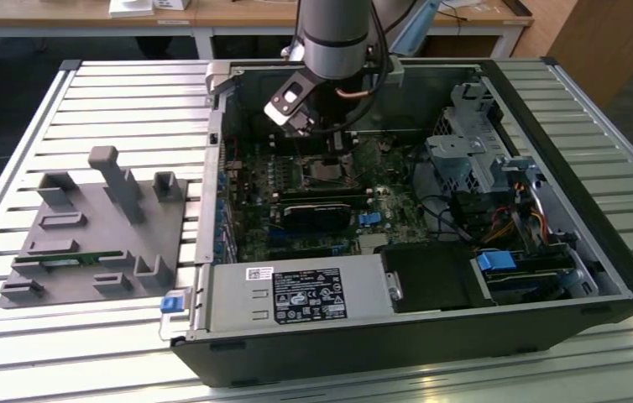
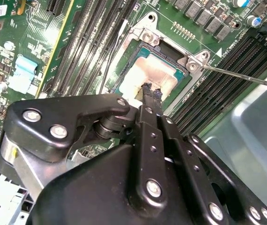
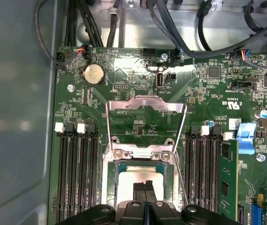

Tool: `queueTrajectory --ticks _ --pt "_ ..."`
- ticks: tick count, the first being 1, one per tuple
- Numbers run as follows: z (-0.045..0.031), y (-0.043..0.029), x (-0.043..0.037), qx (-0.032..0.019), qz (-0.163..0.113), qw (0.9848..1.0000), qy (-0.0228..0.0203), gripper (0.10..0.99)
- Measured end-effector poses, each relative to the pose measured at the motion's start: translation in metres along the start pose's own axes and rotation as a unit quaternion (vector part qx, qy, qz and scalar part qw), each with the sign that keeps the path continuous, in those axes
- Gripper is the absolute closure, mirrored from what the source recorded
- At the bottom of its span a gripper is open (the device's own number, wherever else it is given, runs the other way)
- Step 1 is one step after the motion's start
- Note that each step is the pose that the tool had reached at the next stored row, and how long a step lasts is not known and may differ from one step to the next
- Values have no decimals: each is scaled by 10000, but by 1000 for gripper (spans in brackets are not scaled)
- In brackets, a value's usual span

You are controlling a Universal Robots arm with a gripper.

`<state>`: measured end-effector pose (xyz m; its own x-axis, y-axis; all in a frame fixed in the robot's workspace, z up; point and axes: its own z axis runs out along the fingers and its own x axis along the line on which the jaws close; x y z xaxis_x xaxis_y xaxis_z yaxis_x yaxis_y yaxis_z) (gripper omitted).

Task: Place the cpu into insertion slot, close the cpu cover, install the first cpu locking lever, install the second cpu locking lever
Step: 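Close the cpu cover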

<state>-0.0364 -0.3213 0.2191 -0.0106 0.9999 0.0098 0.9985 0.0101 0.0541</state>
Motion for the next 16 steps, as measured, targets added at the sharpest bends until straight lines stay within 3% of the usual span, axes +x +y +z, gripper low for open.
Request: queueTrajectory --ticks 9,16 --pt "-57 3 1 -1 0 10000 -1 969" --pt "-168 9 2 -1 0 10000 -1 969"
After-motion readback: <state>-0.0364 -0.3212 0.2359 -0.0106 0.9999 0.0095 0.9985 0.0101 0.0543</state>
